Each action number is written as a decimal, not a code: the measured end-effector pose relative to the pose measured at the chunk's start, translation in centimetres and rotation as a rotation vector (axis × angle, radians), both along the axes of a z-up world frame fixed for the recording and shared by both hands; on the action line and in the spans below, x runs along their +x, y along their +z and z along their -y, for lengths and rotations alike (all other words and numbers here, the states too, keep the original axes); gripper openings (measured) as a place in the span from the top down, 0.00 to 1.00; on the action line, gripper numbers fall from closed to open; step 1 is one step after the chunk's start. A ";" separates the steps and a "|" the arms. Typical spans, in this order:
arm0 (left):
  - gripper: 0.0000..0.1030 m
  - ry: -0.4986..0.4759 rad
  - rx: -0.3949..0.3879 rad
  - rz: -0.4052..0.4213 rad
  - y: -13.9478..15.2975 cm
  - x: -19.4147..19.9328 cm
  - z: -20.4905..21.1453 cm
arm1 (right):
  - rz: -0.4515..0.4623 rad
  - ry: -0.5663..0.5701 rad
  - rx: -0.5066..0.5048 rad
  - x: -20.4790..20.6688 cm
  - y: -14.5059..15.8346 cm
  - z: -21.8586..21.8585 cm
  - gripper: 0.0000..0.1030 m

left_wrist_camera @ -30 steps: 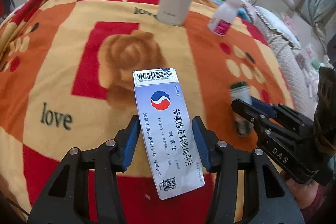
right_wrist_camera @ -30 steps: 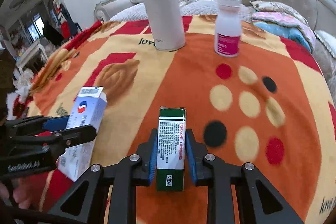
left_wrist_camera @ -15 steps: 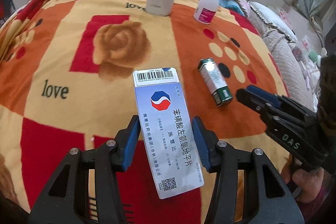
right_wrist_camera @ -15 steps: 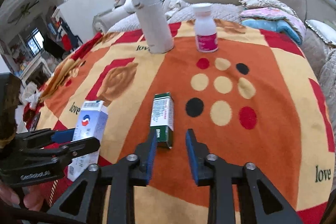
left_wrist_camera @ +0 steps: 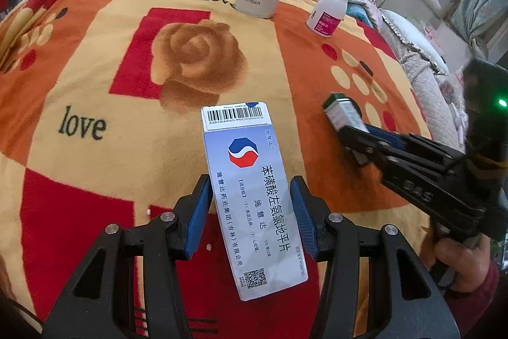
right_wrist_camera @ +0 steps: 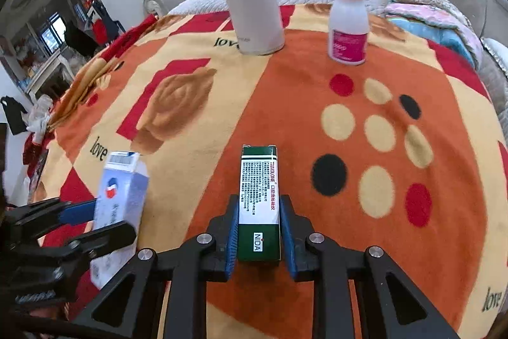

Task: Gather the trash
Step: 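Carry both boxes over the black bin and open both tools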

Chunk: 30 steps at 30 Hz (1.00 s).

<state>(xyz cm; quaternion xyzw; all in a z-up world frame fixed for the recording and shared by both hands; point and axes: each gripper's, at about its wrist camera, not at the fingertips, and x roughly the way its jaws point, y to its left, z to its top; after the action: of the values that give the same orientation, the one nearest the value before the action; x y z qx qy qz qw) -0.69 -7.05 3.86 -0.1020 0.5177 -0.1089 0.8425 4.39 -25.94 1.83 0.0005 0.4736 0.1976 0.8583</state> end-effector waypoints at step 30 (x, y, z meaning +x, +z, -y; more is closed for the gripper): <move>0.53 -0.343 -0.006 0.048 3.8 -5.7 21.0 | 0.115 -0.341 0.020 -15.3 4.0 19.5 0.78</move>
<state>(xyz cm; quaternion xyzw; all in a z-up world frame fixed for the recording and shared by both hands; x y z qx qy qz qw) -6.36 -28.08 7.69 -0.0122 0.5069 -0.2549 0.8234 -10.90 -45.47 5.84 0.0781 0.4146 0.0535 0.9051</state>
